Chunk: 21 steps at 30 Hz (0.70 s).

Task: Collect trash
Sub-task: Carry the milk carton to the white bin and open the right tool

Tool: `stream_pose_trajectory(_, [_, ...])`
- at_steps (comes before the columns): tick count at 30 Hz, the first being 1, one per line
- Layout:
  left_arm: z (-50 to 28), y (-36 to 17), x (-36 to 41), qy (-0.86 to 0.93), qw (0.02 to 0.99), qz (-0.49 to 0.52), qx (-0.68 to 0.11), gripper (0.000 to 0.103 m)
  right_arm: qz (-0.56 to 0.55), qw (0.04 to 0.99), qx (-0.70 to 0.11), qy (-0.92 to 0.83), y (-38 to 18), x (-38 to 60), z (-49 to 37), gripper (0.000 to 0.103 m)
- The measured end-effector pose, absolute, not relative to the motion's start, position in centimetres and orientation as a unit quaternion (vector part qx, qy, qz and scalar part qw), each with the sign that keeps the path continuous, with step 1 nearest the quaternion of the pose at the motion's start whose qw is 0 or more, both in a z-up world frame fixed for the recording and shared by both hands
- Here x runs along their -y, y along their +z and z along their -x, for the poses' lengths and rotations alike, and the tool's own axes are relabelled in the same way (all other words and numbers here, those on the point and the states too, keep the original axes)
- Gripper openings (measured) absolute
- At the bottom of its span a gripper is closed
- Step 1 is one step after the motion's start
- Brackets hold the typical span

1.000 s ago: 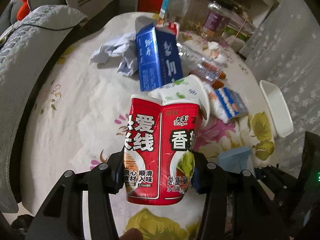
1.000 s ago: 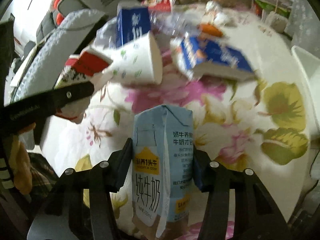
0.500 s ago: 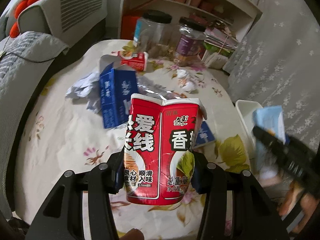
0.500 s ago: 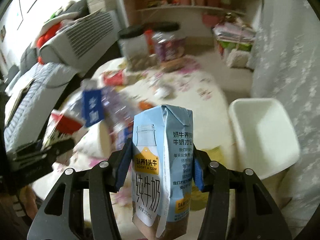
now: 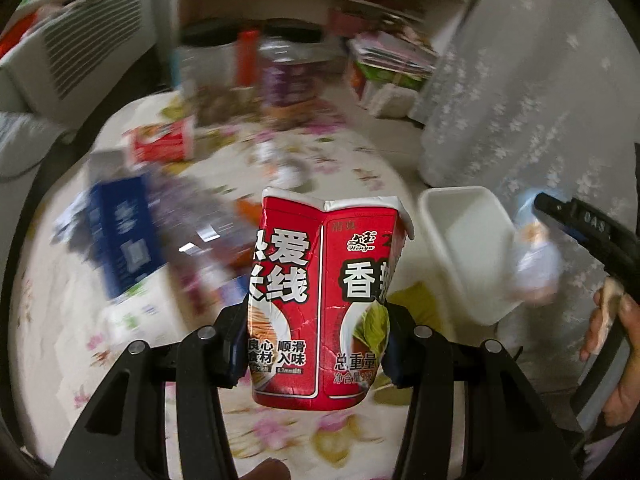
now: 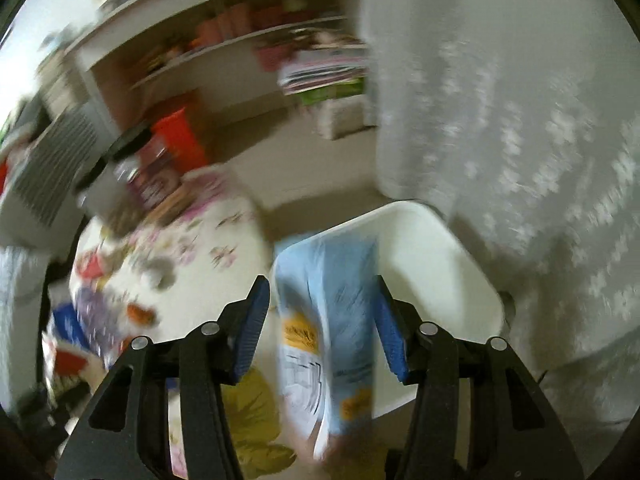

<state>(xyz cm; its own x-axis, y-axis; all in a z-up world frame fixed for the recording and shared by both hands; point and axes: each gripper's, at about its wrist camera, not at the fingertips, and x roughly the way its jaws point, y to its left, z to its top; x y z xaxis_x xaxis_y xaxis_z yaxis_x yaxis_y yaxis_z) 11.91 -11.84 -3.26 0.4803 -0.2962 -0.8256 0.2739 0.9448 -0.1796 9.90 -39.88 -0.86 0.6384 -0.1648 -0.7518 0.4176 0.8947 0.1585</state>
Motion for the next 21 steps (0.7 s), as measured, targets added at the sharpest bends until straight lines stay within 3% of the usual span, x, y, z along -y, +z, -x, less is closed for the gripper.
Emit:
stream_pose_trajectory(1, [-12.1,-3.1,13.1,-0.172,0.859,0.009,-0.481,0.050,-0.172,0.890,-0.383,-0.177,-0.5,40.8,-9.6,0.072])
stream_pose_trajectory(3, [-12.4,-2.9,15.8,-0.186,0.857,0.003,-0.480,0.050,-0.190,0.891,-0.360,-0.201,0.3,42.4,-8.8,0.086])
stream_pose_trajectory(10, [-13.1,-2.4,24.4,-0.229,0.848,-0.021,-0.477,0.050,-0.213,0.888,-0.322,-0.250,2.3,46.4,-6.0,0.093])
stream_pose_trajectory(17, [-13.0,-2.6,31.5,-0.260,0.839,-0.037,-0.476,0.051,-0.226,0.886,-0.296,-0.277,3.3,49.1,-4.1,0.093])
stream_pose_trajectory(21, [-13.0,-2.4,33.6,-0.264,0.841,-0.039,-0.470,0.074,-0.249,0.882,-0.279,-0.288,3.8,50.3,-2.8,0.094])
